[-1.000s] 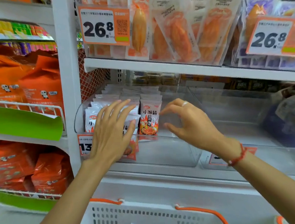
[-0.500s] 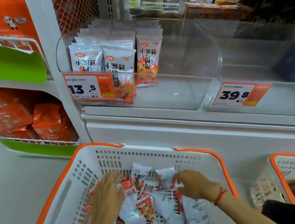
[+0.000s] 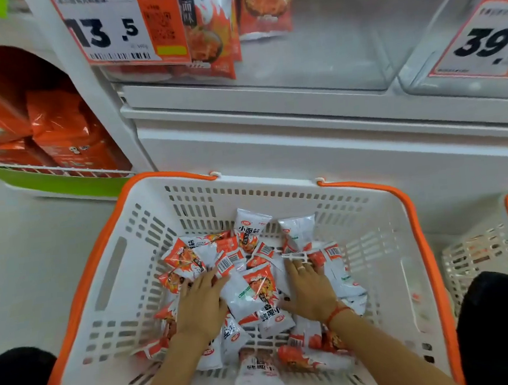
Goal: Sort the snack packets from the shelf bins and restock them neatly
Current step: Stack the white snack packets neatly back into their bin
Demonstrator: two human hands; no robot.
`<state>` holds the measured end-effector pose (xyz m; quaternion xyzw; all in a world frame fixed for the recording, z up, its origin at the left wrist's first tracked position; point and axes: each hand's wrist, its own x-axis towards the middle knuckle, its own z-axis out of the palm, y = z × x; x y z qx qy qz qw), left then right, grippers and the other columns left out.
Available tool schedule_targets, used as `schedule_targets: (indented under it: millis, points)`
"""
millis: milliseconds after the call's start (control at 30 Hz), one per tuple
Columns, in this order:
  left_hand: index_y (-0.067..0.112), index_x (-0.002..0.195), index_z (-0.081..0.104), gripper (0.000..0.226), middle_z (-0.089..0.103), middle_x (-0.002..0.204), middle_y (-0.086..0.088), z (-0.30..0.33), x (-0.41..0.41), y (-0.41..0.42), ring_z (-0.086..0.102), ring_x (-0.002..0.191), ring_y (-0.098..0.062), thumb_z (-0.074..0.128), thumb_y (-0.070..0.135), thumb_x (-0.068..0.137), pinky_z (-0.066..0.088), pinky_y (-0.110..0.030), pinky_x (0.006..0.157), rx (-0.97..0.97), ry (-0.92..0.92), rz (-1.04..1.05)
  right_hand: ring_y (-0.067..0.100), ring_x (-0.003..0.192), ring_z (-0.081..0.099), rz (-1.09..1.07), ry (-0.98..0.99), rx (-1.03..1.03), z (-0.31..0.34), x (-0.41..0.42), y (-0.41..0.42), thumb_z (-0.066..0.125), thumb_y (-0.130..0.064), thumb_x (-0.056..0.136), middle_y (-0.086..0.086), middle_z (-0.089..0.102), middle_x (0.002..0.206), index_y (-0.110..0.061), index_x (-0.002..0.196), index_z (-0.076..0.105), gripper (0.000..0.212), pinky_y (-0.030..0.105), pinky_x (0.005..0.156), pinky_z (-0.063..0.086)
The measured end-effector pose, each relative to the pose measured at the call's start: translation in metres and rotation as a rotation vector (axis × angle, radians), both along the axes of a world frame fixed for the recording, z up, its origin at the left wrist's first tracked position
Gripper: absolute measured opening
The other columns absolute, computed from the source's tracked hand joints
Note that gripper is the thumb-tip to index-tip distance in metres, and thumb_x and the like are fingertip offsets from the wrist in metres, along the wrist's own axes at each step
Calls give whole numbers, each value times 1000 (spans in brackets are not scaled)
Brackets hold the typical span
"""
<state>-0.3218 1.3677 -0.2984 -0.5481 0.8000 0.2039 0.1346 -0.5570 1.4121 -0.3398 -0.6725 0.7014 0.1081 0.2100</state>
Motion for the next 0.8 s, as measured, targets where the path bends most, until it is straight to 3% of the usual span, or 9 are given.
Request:
schedule_targets:
  millis: [133, 267, 333, 400, 467, 533, 600, 667, 800]
  points:
    - [35, 150, 27, 54, 14, 161, 4, 10, -6, -2, 7, 149, -17, 44, 28, 100, 3, -42, 121, 22, 35, 48, 28, 122, 49, -37, -1, -31, 13, 10, 0, 58, -43, 88, 12, 49, 136, -10, 145, 24, 74, 37, 99, 41]
    - [34, 151, 23, 65, 9, 161, 6, 36, -25, -11, 3, 149, -15, 57, 29, 95, 2, -37, 119, -46, 224, 7, 29, 99, 62, -221, -302, 32, 59, -6, -20, 60, -51, 87, 9, 63, 114, -20, 143, 26, 72, 34, 79, 49]
    - [37, 152, 17, 80, 4, 159, 14, 54, -41, -16, -1, 147, -9, 66, 37, 89, 6, -39, 120, 38, 382, -80, 24, 88, 61, -238, -416, 136, 96, -22, -33, 55, -49, 91, 7, 63, 102, -16, 118, 47, 43, 31, 72, 49]
    - [38, 151, 23, 84, 17, 155, 17, 69, -55, -23, 15, 143, -6, 70, 49, 82, 15, -41, 120, 128, 485, -113, 19, 74, 54, -251, -577, 223, 135, -36, -43, 45, -48, 94, 7, 61, 82, -9, 88, 54, 41, 27, 65, 44]
    - [36, 141, 43, 70, 46, 144, 11, 81, -61, -31, 44, 129, -9, 66, 60, 79, 34, -40, 112, 266, 597, -44, 20, 69, 54, -274, -704, 214, 168, -45, -49, 41, -51, 92, 18, 65, 78, -4, 79, 59, 52, 35, 70, 47]
    - [31, 115, 64, 51, 67, 107, 13, 96, -63, -35, 61, 99, -6, 61, 67, 79, 46, -33, 94, 427, 762, 33, 19, 65, 54, -276, -770, 128, 190, -49, -51, 44, -47, 98, 12, 66, 72, -4, 77, 63, 51, 35, 70, 45]
    - [25, 82, 62, 27, 58, 68, 20, 105, -63, -36, 55, 68, 2, 63, 50, 87, 42, -24, 73, 425, 875, 68, 10, 55, 52, -238, -830, 38, 203, -48, -50, 55, -46, 94, -7, 60, 59, -7, 75, 67, 45, 24, 64, 42]
    - [23, 88, 65, 7, 67, 75, 21, 108, -62, -34, 62, 75, 5, 65, 30, 91, 46, -21, 77, 417, 940, 120, 9, 59, 61, -217, -918, -19, 207, -44, -45, 68, -37, 86, -8, 67, 65, -11, 86, 72, 26, 22, 60, 46]
    - [30, 104, 64, 17, 70, 95, 28, 109, -56, -27, 62, 92, 12, 69, 28, 88, 46, -8, 81, 475, 931, 171, 18, 60, 54, -250, -1009, -155, 190, -36, -35, 74, -27, 83, -6, 64, 65, -26, 77, 73, 6, 24, 56, 39]
